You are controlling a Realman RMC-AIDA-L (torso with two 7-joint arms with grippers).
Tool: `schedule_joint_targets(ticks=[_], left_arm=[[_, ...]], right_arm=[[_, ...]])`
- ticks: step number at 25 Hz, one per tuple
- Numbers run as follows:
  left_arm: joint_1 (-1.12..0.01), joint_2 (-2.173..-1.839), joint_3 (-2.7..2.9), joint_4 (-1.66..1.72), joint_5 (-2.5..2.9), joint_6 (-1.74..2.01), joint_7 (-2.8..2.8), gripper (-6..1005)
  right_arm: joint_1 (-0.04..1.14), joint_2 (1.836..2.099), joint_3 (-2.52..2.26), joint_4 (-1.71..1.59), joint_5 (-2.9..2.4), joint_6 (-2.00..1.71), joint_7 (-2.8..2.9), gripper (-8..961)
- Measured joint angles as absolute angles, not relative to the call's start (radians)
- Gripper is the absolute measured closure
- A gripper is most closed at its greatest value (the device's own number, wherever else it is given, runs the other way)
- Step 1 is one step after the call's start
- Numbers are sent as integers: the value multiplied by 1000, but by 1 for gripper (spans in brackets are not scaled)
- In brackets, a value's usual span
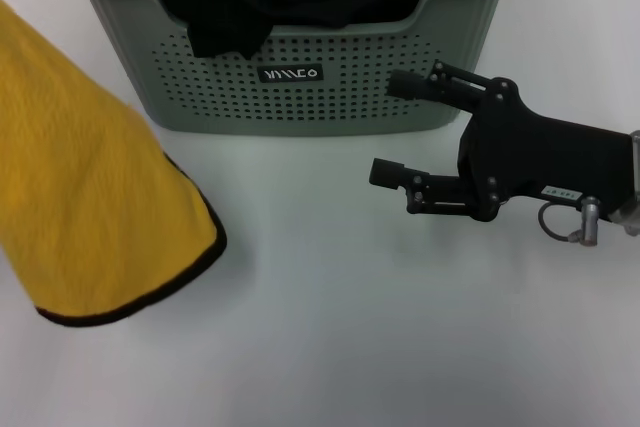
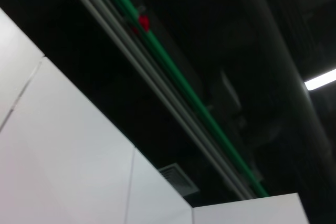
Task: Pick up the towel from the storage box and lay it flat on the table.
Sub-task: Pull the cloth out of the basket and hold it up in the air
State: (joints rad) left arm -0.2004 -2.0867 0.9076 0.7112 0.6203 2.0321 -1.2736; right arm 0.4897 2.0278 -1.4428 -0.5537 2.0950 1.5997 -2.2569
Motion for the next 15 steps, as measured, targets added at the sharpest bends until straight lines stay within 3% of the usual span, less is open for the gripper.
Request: schedule_joint_targets(ticks=[8,15], left_arm=[[-285,-2091,927,476,665,2031,-1084,988],[-324,-2091,944,507,667,2031,-1164,988]], right_arm=[[509,2028,-1558,-559,2143,1545,-2284,111],[496,2028,-1752,-566,2263,1340,-2504,112]])
